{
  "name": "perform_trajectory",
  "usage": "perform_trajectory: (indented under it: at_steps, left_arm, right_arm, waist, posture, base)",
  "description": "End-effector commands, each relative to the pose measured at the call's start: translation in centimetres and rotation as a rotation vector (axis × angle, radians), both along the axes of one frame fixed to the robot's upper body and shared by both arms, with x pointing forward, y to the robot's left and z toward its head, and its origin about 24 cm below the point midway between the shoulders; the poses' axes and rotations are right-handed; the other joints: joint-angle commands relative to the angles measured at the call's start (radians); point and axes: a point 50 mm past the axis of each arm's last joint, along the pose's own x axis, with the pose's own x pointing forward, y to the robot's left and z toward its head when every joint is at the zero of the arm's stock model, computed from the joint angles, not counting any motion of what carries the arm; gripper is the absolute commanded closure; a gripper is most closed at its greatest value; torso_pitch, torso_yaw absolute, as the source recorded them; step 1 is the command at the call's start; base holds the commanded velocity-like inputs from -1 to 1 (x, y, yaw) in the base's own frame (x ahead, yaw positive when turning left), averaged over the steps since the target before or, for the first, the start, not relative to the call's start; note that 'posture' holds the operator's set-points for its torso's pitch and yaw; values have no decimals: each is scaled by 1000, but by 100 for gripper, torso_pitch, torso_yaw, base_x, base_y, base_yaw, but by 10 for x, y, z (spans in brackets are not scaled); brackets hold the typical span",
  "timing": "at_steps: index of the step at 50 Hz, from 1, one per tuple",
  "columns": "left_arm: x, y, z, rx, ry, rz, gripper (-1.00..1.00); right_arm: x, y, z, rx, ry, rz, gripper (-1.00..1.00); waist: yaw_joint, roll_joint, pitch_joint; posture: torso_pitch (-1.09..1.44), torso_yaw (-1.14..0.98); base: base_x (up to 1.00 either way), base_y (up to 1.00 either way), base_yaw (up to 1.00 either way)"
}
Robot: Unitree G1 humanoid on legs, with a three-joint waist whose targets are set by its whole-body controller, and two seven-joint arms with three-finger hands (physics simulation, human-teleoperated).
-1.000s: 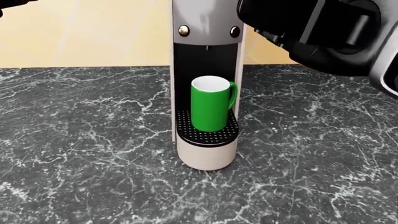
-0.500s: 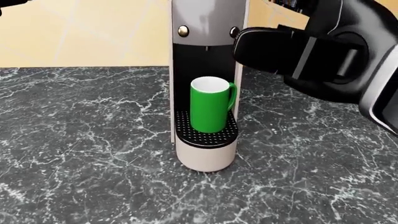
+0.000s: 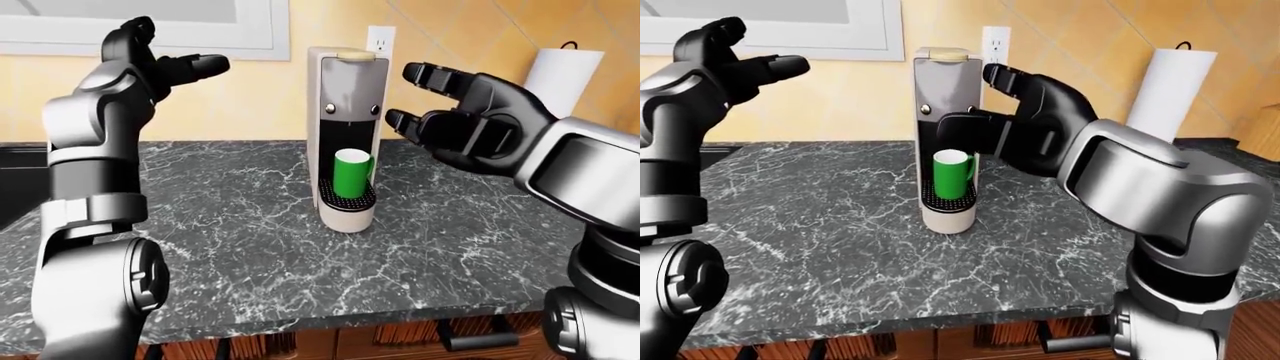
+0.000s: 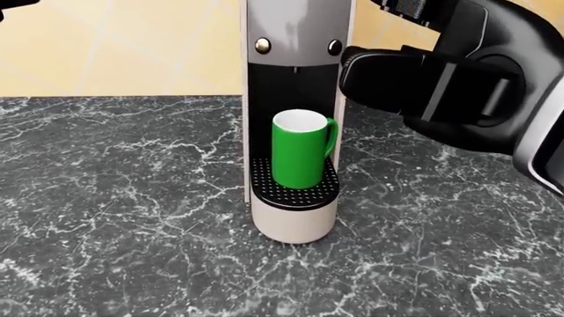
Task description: Press the button on the coffee machine to serve coffee.
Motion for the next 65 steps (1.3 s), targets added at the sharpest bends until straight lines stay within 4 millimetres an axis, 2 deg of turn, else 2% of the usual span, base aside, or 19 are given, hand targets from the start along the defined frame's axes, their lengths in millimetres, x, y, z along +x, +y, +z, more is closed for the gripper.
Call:
perform_trajectory:
  at_steps: [1,15,19,23,28,33,65]
  left_arm:
    - [-4,-4,25,13,-97,-10,-100]
    - [-3,-2,20,12,-94,-8,-100]
    - [-5,-4,25,12,-94,-10,-100]
    - [-4,-3,20,11,-91,-10,-100]
    - [-6,-3,24,11,-94,-9,-100]
    - [-3,-3,20,11,-93,-10,-100]
    - [-3,-4,24,13,-93,-10,-100]
  right_arm:
    - [-2,-3,14,34,-49,-11,-100]
    - [6,-3,14,55,-54,-21,-100]
    - [8,-2,13,60,-54,-18,-100]
    - [9,-1,13,64,-58,-16,-100]
    - [11,-1,11,68,-58,-15,-100]
    - [10,1,14,73,-60,-14,-100]
    - [18,-2,6,154,-45,-5,-100]
  waist:
    - [0,5,-9]
    - [0,5,-10]
    - [0,6,-10]
    - [0,6,-9]
    - [0,8,-10]
    - [0,8,-11]
    - [-1,9,-12]
  posture:
    - [-41,0]
    - [-41,0]
    - [-41,0]
    - [-41,0]
    - [-41,0]
    - [-41,0]
    - [-41,0]
  base:
    - [0,0,0]
    - [0,0,0]
    - [0,0,0]
    - [0,0,0]
    - [0,0,0]
    - [0,0,0]
    - [0,0,0]
